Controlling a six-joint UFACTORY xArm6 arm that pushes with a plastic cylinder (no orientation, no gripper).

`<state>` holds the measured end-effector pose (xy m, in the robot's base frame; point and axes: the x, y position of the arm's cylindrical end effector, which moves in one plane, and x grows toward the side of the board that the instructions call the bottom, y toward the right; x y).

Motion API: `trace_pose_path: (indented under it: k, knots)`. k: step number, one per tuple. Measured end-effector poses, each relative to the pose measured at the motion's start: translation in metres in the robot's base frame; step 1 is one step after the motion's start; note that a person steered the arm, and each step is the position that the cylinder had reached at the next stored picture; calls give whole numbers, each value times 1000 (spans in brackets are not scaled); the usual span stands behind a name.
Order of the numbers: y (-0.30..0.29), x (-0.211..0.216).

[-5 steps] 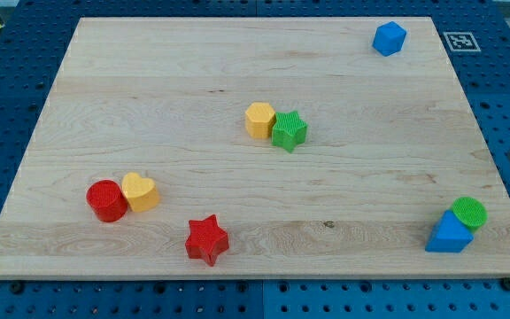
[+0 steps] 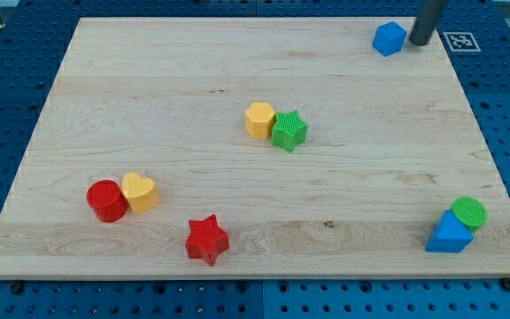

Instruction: Place the blue cube at top center

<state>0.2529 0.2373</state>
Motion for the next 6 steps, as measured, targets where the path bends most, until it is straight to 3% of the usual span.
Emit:
trace_pose_path:
  k: [2,6]
  knots:
    - [-23,0]
    - [-267,0]
